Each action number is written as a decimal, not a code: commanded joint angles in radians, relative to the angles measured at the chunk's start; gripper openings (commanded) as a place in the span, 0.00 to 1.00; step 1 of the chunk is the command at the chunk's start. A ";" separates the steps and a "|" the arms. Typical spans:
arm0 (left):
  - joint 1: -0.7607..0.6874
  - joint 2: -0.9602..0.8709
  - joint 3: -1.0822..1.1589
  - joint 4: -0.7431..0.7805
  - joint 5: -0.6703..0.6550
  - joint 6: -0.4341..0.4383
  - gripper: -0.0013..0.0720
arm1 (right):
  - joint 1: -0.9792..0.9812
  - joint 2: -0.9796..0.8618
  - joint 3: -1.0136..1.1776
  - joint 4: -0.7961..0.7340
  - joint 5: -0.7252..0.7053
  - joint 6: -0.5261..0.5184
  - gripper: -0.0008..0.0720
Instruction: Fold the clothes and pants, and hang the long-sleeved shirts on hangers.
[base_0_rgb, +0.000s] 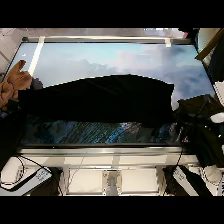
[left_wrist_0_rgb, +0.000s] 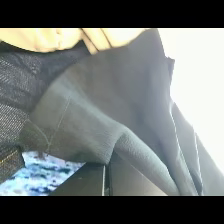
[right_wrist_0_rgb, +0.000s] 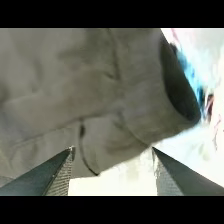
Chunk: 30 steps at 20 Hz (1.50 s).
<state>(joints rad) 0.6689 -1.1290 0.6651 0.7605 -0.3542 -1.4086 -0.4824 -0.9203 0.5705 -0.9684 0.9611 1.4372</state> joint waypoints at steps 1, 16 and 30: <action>0.002 0.021 0.002 -0.002 -0.051 0.023 0.03 | -0.028 -0.029 -0.133 0.091 -0.071 -0.019 0.78; 0.145 0.210 0.003 0.198 -0.320 0.033 0.02 | -0.103 0.039 -0.043 0.069 -0.025 -0.124 0.04; 0.301 0.302 -0.120 0.465 -0.633 0.041 0.27 | -0.291 0.389 -0.089 -0.350 0.539 -0.123 0.65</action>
<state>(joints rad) 0.9665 -0.7891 0.5747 1.1938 -0.9779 -1.3682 -0.7673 -0.5404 0.4976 -1.2861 1.4445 1.2972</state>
